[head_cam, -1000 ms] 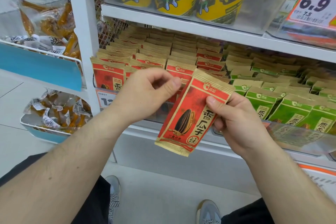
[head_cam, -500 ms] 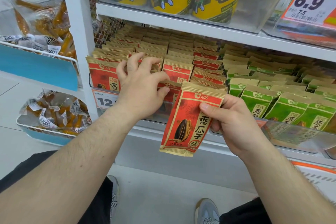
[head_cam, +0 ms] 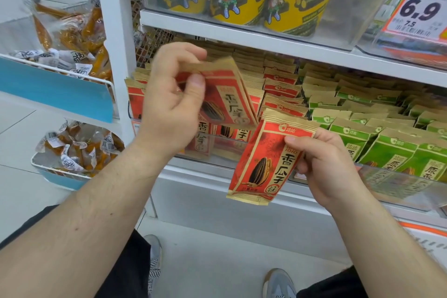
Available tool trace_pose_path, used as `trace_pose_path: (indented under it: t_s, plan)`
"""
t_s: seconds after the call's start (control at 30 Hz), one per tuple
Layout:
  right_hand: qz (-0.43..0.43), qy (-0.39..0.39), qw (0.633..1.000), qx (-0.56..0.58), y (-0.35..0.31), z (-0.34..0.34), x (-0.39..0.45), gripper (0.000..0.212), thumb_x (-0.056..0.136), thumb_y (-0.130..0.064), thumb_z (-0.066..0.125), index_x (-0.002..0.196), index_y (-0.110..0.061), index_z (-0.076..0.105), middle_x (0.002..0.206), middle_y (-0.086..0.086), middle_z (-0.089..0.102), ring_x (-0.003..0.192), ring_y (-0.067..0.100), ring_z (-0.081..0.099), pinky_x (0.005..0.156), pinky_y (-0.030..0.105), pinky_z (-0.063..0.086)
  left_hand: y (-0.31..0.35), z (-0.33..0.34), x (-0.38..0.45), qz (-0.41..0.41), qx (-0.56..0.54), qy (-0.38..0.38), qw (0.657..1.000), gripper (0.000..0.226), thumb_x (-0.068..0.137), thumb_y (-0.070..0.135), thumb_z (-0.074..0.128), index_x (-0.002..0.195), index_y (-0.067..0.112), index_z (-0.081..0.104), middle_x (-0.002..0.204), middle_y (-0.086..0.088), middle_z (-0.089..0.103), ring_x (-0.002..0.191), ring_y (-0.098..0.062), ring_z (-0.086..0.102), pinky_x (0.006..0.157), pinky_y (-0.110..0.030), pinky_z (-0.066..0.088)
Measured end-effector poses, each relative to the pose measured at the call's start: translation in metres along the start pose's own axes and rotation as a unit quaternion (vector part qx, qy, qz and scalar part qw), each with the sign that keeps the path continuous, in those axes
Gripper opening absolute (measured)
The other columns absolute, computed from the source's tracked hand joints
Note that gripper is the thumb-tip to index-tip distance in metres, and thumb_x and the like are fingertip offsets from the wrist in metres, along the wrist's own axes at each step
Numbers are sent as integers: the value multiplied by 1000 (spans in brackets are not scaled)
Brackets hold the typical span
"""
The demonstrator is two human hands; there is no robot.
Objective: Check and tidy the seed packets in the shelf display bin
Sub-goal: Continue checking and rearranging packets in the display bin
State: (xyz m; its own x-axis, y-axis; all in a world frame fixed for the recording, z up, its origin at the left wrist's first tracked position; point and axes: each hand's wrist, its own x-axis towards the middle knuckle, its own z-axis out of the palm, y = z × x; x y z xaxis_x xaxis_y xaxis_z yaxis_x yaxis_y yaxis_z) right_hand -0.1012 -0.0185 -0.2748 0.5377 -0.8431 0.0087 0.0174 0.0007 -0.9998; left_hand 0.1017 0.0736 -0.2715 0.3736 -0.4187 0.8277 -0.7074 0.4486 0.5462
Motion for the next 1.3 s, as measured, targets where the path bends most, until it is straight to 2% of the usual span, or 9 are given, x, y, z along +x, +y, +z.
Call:
trace_pose_path:
  t_s: [0.1, 0.27, 0.33, 0.43, 0.63, 0.77, 1.03, 1.17, 1.3]
  plan:
    - [-6, 19, 1000, 7, 1, -2, 3, 5, 67, -18, 65, 65, -14, 65, 54, 3, 60, 36, 11, 36, 42, 22, 23, 3, -12, 5, -60, -122, 83, 987, 24, 99, -3, 36, 102, 20, 40, 94, 4, 50, 83, 5, 57, 74, -15, 48]
    - [-98, 16, 992, 72, -16, -9, 8, 9, 62, -13, 74, 57, -13, 66, 48, -1, 58, 31, 11, 38, 35, 17, 25, -13, -30, 6, -165, -178, 93, 966, 24, 93, 4, 47, 104, 24, 40, 97, -9, 53, 80, -15, 59, 72, -35, 53]
    - [-148, 11, 985, 89, -31, -9, 9, 15, 55, -17, 81, 61, -14, 67, 50, -3, 59, 32, 9, 39, 36, 19, 25, -16, -33, 3, -195, -191, 72, 959, 28, 93, 3, 50, 106, 25, 38, 94, -10, 60, 76, -18, 64, 68, -33, 56]
    - [-196, 29, 977, 78, -54, -1, 15, 12, 67, -12, 76, 61, -17, 68, 51, -5, 59, 34, 10, 39, 39, 23, 26, -18, -37, 2, -222, -214, 45, 950, 29, 93, 2, 53, 108, 24, 41, 83, 3, 70, 73, -16, 69, 64, -32, 58]
    - [-213, 7, 977, -13, -80, 33, 33, 19, 91, 3, 56, 79, -11, 60, 53, -12, 64, 41, -1, 53, 43, 11, 39, -19, -42, 0, -239, -227, -25, 944, 30, 86, 11, 57, 109, 25, 45, 83, 5, 71, 73, -14, 70, 63, -30, 58]
    - [-210, -6, 973, -97, -79, 46, 40, 20, 93, 3, 56, 82, -12, 61, 55, -16, 66, 44, -6, 56, 45, 8, 41, -18, -41, -3, -243, -235, -54, 939, 32, 85, 11, 57, 111, 25, 44, 85, 5, 71, 74, -14, 71, 63, -29, 58]
    - [-228, -1, 969, -94, -86, 47, 48, 15, 93, 2, 56, 86, -9, 63, 57, -14, 67, 44, -4, 56, 45, 10, 42, -23, -38, -5, -241, -231, -68, 940, 31, 91, 2, 56, 111, 23, 45, 84, 7, 72, 76, -15, 71, 64, -30, 57]
    - [-250, 3, 968, -22, -91, 43, 50, 17, 94, 4, 52, 86, -9, 60, 60, -11, 67, 46, -2, 58, 45, 10, 43, -22, -39, -3, -240, -226, -53, 943, 31, 94, -3, 53, 110, 22, 45, 88, 6, 72, 78, -16, 71, 65, -30, 58]
    - [-288, 10, 956, -57, -86, 41, 53, 19, 94, 4, 54, 86, -12, 61, 62, -15, 68, 52, -4, 59, 52, 11, 45, -21, -39, -3, -247, -233, -48, 940, 29, 90, 4, 57, 110, 23, 46, 88, 5, 72, 80, -17, 71, 66, -31, 59]
